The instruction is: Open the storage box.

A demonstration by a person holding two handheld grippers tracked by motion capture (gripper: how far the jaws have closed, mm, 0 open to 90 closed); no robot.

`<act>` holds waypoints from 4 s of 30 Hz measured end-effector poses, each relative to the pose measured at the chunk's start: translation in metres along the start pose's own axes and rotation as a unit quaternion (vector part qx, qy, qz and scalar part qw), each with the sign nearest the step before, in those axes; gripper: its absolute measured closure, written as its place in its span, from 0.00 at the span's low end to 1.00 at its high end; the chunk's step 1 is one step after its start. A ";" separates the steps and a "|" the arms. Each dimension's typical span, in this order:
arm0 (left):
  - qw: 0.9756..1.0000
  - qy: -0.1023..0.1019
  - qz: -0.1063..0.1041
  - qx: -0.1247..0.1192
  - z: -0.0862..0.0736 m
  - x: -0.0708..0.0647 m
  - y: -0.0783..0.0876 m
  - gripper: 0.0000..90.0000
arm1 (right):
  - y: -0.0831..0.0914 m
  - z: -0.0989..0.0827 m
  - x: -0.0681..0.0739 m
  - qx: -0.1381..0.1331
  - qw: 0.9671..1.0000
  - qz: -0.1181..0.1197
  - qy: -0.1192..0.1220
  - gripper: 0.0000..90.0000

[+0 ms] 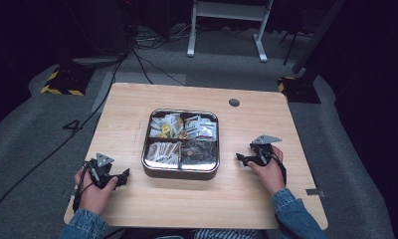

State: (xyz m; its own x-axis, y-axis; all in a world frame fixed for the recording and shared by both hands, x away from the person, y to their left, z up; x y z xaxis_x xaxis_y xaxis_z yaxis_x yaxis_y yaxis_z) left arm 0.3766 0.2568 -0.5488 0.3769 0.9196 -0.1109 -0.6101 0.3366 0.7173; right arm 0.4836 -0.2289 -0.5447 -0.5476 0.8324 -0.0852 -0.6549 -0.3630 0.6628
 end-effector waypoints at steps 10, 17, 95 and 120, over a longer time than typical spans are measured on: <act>1.000 -0.006 -0.008 0.002 0.000 0.000 0.000 0.14 | 0.000 0.000 0.001 0.001 1.000 0.000 0.000 0.22; 1.000 -0.009 -0.010 0.002 0.000 0.000 0.000 0.14 | 0.000 0.000 0.001 0.002 1.000 -0.003 -0.003 0.22; 0.999 -0.025 -0.027 0.021 0.009 -0.003 -0.012 0.02 | -0.003 0.139 0.138 -0.034 0.986 0.141 0.080 0.31; 0.999 -0.024 -0.029 0.019 0.010 -0.003 -0.013 0.01 | -0.046 0.149 0.162 0.008 0.984 0.136 0.115 0.58</act>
State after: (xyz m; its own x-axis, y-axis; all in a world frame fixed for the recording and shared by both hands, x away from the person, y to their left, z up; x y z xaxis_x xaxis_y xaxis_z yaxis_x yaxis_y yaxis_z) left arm 0.3907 0.2471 -0.5511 0.4445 0.8878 -0.1194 -0.5594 0.3792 0.7370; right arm 0.5026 -0.0152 -0.4787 -0.8058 0.5881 -0.0690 -0.4614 -0.5505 0.6958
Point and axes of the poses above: each handheld gripper's, and its own axes: y roughly backward along the jaws, z roughly out of its top, x roughly to its left, the point moved 6 cm from there along -y, roughly forward along the jaws, and after that the axes turned 7 degrees about -z, right-handed, at the moved point
